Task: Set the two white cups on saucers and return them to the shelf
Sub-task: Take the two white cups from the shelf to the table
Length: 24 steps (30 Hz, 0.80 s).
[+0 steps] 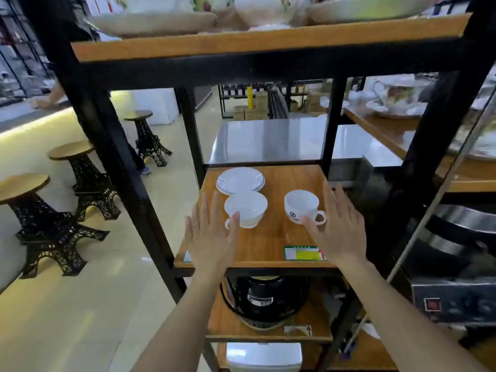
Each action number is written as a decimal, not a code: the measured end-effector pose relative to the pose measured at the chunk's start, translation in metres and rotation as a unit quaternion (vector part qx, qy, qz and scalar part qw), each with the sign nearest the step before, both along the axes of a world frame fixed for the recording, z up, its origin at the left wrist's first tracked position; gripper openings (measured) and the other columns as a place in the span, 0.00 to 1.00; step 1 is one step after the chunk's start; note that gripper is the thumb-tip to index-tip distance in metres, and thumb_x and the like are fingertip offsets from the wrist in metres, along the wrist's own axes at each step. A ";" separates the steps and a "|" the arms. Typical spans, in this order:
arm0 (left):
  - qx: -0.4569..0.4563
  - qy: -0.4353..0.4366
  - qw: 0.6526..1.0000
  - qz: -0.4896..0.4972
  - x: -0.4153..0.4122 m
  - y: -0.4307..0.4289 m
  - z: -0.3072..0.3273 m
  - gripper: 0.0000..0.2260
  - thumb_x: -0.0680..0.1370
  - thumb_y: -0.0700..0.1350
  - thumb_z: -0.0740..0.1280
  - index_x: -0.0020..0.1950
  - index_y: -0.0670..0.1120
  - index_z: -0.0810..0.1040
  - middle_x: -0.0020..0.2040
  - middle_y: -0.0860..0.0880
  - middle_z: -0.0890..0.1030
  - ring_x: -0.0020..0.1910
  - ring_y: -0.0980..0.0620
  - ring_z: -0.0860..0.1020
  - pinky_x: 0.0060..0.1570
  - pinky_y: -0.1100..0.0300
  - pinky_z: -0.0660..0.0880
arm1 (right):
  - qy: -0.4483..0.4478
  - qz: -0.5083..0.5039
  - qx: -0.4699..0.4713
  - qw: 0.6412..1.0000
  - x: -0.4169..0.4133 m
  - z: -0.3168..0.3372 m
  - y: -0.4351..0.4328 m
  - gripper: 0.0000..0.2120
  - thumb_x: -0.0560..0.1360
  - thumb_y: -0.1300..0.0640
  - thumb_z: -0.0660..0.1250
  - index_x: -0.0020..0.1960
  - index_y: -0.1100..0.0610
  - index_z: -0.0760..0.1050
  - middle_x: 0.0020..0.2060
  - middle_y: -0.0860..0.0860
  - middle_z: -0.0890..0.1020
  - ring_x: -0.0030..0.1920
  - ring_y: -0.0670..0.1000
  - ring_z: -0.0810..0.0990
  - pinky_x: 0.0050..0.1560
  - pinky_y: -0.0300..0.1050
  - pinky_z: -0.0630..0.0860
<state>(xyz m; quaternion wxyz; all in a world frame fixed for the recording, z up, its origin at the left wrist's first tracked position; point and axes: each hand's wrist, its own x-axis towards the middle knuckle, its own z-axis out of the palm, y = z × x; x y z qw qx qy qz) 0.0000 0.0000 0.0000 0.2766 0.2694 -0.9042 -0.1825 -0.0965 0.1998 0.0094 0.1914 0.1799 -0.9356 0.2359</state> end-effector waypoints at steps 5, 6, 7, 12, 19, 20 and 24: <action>0.121 -0.035 0.992 -0.003 -0.017 -0.009 -0.018 0.29 0.79 0.63 0.50 0.78 0.52 0.52 0.79 0.50 0.56 0.77 0.47 0.53 0.75 0.49 0.51 | -0.054 -0.003 -0.015 0.998 -0.020 -0.031 -0.003 0.39 0.72 0.34 0.57 0.76 0.51 0.50 0.75 0.55 0.61 0.73 0.57 0.64 0.68 0.57 0.66; 0.149 -0.036 0.988 -0.014 -0.019 -0.009 -0.021 0.28 0.79 0.61 0.51 0.77 0.52 0.53 0.78 0.50 0.57 0.77 0.47 0.54 0.75 0.49 0.53 | -0.062 -0.007 -0.016 0.998 -0.022 -0.034 -0.004 0.39 0.72 0.35 0.59 0.76 0.52 0.53 0.74 0.56 0.64 0.72 0.58 0.65 0.67 0.56 0.66; 0.181 -0.036 0.983 -0.023 -0.021 -0.009 -0.022 0.28 0.80 0.60 0.52 0.77 0.52 0.54 0.78 0.49 0.59 0.77 0.47 0.56 0.74 0.50 0.54 | -0.065 -0.014 -0.017 0.998 -0.025 -0.037 -0.004 0.37 0.72 0.36 0.60 0.74 0.54 0.57 0.72 0.56 0.68 0.70 0.58 0.68 0.66 0.56 0.68; 0.319 0.017 0.946 -0.049 -0.026 -0.003 -0.013 0.18 0.81 0.53 0.55 0.66 0.46 0.72 0.56 0.51 0.74 0.58 0.51 0.70 0.53 0.59 0.63 | -0.111 -0.024 -0.083 0.990 -0.032 -0.035 -0.011 0.20 0.73 0.42 0.65 0.53 0.58 0.73 0.47 0.53 0.80 0.47 0.51 0.78 0.45 0.44 0.72; 0.510 0.056 0.858 0.023 -0.038 -0.012 -0.002 0.14 0.81 0.47 0.60 0.39 0.41 0.75 0.43 0.44 0.76 0.47 0.47 0.76 0.45 0.50 0.80 | -0.439 -0.040 -0.282 0.852 -0.042 -0.008 -0.027 0.20 0.76 0.51 0.64 0.64 0.59 0.68 0.44 0.51 0.77 0.45 0.50 0.78 0.38 0.41 0.74; 0.579 0.070 0.811 0.037 -0.039 -0.013 0.001 0.12 0.80 0.45 0.61 0.39 0.41 0.74 0.46 0.42 0.76 0.49 0.45 0.77 0.43 0.49 0.81 | -0.476 -0.038 -0.310 0.822 -0.043 -0.005 -0.028 0.22 0.76 0.52 0.64 0.67 0.60 0.67 0.48 0.52 0.77 0.47 0.52 0.79 0.41 0.43 0.76; 0.711 0.126 0.692 0.029 -0.038 -0.015 0.007 0.06 0.79 0.39 0.63 0.53 0.38 0.71 0.51 0.40 0.74 0.56 0.41 0.77 0.48 0.47 0.79 | -0.521 -0.029 -0.407 0.750 -0.042 0.002 -0.027 0.21 0.77 0.54 0.64 0.65 0.64 0.66 0.55 0.56 0.72 0.54 0.55 0.79 0.61 0.52 0.76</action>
